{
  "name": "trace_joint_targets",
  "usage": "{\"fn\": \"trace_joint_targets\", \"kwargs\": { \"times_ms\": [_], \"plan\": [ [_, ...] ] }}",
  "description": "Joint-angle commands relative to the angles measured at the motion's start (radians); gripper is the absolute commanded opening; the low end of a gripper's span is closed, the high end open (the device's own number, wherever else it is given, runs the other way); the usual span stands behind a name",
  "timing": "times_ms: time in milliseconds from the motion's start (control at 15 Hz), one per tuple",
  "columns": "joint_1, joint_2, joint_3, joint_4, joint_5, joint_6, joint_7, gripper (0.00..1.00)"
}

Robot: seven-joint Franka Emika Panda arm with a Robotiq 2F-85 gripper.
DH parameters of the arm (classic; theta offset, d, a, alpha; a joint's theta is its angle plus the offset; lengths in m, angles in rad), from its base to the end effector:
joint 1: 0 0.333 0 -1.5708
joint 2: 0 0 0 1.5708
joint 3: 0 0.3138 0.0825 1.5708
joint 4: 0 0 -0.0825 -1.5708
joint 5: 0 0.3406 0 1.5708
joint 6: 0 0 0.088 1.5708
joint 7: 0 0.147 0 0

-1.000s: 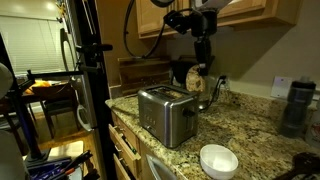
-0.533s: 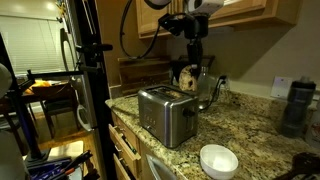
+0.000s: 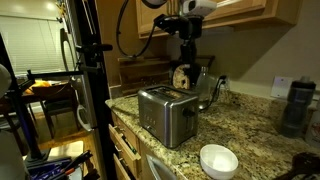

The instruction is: Put one slice of bread in each of the slots on the toaster

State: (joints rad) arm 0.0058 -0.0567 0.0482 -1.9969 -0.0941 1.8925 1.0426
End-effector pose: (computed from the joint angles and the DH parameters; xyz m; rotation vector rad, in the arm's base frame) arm 0.4929 0.0164 0.4544 2.6976 -1.3990 0.0103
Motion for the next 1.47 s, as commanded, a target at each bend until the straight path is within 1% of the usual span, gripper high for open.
{"fn": "trace_joint_targets", "kwargs": {
  "times_ms": [0,333,600,1067,1400],
  "plan": [
    [0.006,-0.062,-0.003,-0.063,0.042,-0.024,-0.025,0.1],
    [0.015,-0.054,0.002,-0.083,0.069,-0.028,-0.043,0.1],
    [0.029,-0.062,0.019,-0.099,0.075,-0.035,-0.051,0.1],
    [0.039,-0.042,0.032,-0.081,0.088,-0.073,-0.075,0.1],
    [0.033,-0.028,0.024,-0.08,0.111,-0.048,-0.104,0.1]
  ]
}}
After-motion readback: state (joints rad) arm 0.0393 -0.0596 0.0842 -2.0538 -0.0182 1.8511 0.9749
